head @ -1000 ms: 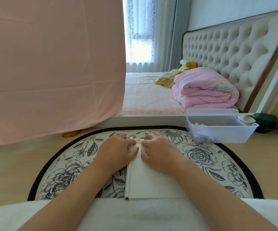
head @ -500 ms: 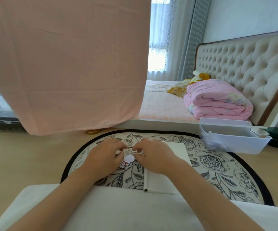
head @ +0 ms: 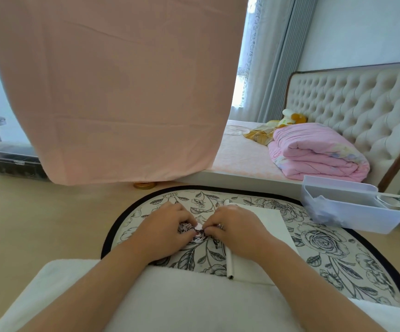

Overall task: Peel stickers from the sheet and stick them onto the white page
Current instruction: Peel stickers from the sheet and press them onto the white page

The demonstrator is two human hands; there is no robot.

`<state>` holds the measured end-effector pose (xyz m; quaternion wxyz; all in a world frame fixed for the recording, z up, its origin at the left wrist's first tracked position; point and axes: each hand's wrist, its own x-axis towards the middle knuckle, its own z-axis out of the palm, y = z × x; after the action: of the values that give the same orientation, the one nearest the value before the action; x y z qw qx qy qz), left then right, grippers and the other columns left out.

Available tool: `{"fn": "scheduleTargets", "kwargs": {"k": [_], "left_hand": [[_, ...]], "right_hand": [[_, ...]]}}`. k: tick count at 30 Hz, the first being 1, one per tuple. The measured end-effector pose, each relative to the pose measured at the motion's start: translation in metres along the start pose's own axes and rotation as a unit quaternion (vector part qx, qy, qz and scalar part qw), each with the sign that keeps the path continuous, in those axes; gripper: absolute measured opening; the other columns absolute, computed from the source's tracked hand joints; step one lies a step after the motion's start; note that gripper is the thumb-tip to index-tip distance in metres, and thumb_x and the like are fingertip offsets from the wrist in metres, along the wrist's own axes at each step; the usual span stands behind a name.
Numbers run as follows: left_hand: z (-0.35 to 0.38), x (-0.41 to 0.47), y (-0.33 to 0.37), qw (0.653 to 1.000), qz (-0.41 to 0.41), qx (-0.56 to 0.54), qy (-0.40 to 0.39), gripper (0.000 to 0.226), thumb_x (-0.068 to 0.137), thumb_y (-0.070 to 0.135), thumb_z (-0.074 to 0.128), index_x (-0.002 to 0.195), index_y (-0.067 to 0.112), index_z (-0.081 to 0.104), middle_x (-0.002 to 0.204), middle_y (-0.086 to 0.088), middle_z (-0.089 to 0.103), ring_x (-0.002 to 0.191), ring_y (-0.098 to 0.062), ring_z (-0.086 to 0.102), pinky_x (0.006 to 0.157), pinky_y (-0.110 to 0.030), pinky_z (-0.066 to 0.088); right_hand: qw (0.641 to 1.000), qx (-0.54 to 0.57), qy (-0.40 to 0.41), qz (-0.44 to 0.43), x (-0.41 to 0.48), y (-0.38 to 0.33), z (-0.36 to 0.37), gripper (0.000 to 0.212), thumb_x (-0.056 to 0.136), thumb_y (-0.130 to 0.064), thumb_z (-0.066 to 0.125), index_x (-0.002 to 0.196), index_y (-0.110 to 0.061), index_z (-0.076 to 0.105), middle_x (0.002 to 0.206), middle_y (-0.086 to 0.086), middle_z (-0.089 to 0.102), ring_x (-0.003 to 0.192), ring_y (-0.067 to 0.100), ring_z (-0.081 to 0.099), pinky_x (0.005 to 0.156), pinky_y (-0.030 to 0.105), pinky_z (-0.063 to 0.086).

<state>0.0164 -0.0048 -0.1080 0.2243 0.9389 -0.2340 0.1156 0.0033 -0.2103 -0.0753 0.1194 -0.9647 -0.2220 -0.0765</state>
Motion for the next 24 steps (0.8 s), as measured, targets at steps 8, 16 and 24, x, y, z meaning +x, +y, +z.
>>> {"fn": "scheduleTargets", "kwargs": {"k": [8, 16, 24], "left_hand": [[-0.004, 0.002, 0.017, 0.974, -0.039, -0.219, 0.051, 0.010, 0.090, 0.025, 0.070, 0.094, 0.034, 0.073, 0.085, 0.018, 0.072, 0.080, 0.003, 0.063, 0.071, -0.013, 0.048], [-0.005, 0.005, 0.023, 0.935, -0.122, -0.328, 0.058, 0.010, 0.086, 0.016, 0.074, 0.083, 0.025, 0.073, 0.077, 0.001, 0.075, 0.061, -0.006, 0.062, 0.066, -0.033, 0.054], [-0.014, 0.005, 0.008, 0.954, -0.178, -0.233, 0.068, 0.017, 0.090, 0.031, 0.065, 0.074, 0.028, 0.071, 0.070, 0.013, 0.069, 0.063, -0.008, 0.063, 0.069, -0.030, 0.053]], "right_hand": [[0.954, 0.262, 0.095, 0.107, -0.001, 0.002, 0.007, 0.007, 0.089, -0.026, 0.073, 0.086, -0.029, 0.078, 0.075, -0.012, 0.074, 0.074, 0.005, 0.067, 0.076, 0.027, 0.054], [0.892, 0.431, 0.084, 0.110, -0.005, 0.003, 0.001, 0.010, 0.086, -0.006, 0.075, 0.094, -0.012, 0.079, 0.081, 0.004, 0.078, 0.073, 0.006, 0.072, 0.071, 0.013, 0.051], [0.932, 0.332, 0.083, 0.121, -0.002, -0.001, 0.004, 0.014, 0.089, -0.018, 0.073, 0.088, -0.032, 0.077, 0.075, -0.015, 0.072, 0.066, -0.011, 0.059, 0.065, 0.005, 0.042]]}}
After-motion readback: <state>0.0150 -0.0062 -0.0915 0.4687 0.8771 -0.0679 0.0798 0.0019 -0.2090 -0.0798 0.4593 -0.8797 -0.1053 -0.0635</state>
